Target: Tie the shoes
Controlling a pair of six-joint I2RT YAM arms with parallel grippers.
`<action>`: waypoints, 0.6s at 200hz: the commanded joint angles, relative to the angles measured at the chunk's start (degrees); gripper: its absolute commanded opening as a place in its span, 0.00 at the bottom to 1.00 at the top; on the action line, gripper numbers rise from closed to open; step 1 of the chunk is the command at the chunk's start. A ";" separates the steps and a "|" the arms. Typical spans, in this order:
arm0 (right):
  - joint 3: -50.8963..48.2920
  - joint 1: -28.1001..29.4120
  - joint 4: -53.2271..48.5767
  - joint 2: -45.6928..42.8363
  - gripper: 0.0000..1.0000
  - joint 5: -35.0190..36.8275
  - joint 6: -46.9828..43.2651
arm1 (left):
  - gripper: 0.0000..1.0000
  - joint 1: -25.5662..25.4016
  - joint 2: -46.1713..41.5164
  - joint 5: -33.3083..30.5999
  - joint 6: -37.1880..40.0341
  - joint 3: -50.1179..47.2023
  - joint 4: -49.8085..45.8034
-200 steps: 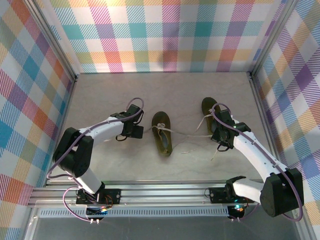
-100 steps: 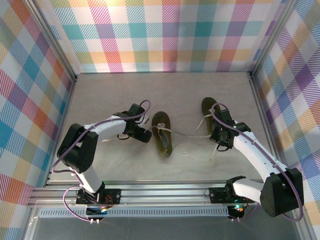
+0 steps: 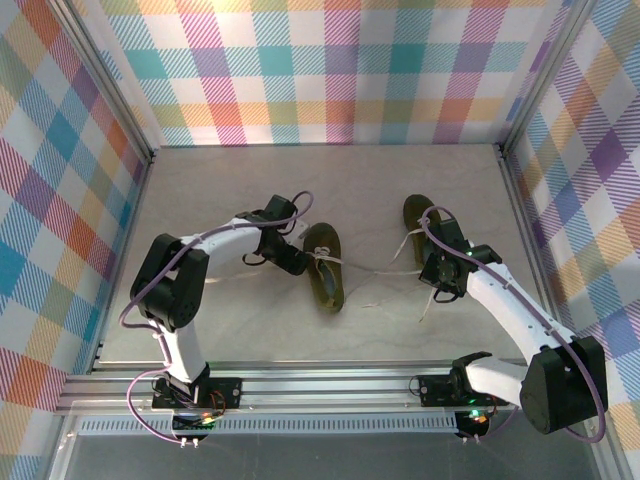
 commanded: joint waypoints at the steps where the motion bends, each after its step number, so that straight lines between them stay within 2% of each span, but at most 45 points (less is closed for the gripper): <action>1: 1.60 0.37 0.30 -0.47 0.00 -0.80 -0.48 | 0.80 0.84 2.41 2.76 2.76 1.44 -3.30; 62: 1.64 0.40 0.21 -1.02 0.00 -0.91 -0.43 | 0.70 1.03 6.33 2.73 4.34 3.40 -5.83; 97: 1.86 0.41 0.04 -1.20 0.00 -0.96 -0.47 | 0.40 1.03 7.22 2.49 4.52 3.60 -6.31; 120: 1.90 0.42 -0.05 -1.44 0.00 -0.83 -0.37 | 0.24 0.98 6.20 3.53 4.28 3.34 -6.03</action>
